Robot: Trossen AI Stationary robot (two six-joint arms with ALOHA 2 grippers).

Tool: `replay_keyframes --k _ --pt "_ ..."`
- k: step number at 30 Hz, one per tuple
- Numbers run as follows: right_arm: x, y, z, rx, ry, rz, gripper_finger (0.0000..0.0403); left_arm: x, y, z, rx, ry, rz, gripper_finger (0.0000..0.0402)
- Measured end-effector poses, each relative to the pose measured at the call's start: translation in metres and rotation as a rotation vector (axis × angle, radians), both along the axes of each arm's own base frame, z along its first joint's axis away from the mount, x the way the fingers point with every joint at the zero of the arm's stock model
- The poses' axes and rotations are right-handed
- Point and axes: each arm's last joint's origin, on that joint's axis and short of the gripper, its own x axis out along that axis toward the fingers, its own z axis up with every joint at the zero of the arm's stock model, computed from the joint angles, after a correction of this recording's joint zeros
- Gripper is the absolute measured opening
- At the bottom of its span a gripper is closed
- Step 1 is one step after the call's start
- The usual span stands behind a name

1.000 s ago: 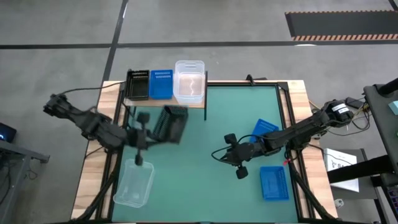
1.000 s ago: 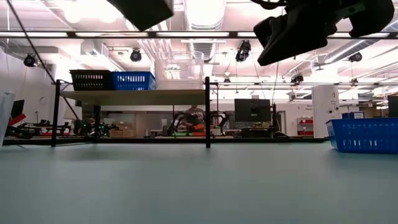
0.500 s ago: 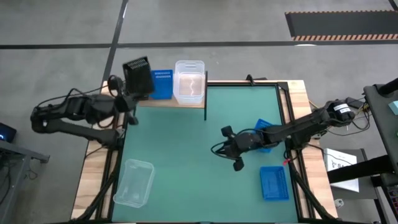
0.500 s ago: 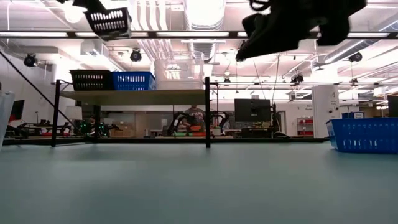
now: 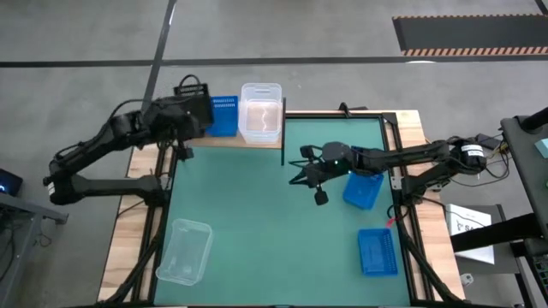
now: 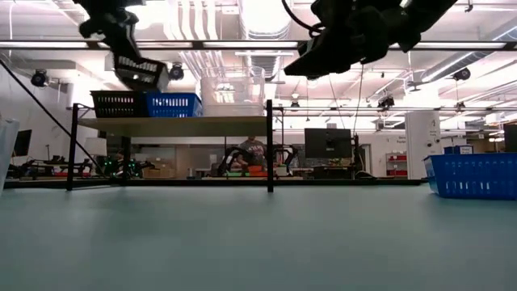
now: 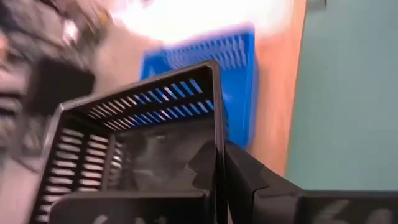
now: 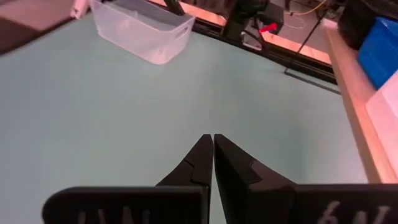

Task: Stack baskets on shelf by color
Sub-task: Stack the black bin on top of the black bins on the shelf

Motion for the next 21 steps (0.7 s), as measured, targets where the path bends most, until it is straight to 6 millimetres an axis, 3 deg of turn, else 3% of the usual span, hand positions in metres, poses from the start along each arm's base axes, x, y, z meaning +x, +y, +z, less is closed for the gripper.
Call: replay_keyframes --k 5,9,14,21 --pt "-0.001 0.002 -0.001 0.020 0.012 0.041 0.0009 -0.004 0.005 0.007 -0.063 0.105 0.020 0.0000" --pt "-0.001 0.007 -0.003 0.001 0.028 0.067 0.0008 -0.003 0.005 0.018 -0.051 0.066 0.000 0.0000" --pt "-0.003 0.009 -0.007 0.029 0.070 0.060 0.0009 -0.012 0.002 0.014 0.003 0.194 -0.101 0.0000" --pt "-0.003 0.009 -0.006 0.029 0.057 0.059 0.0009 -0.019 0.001 0.017 -0.006 0.155 -0.105 0.0000"
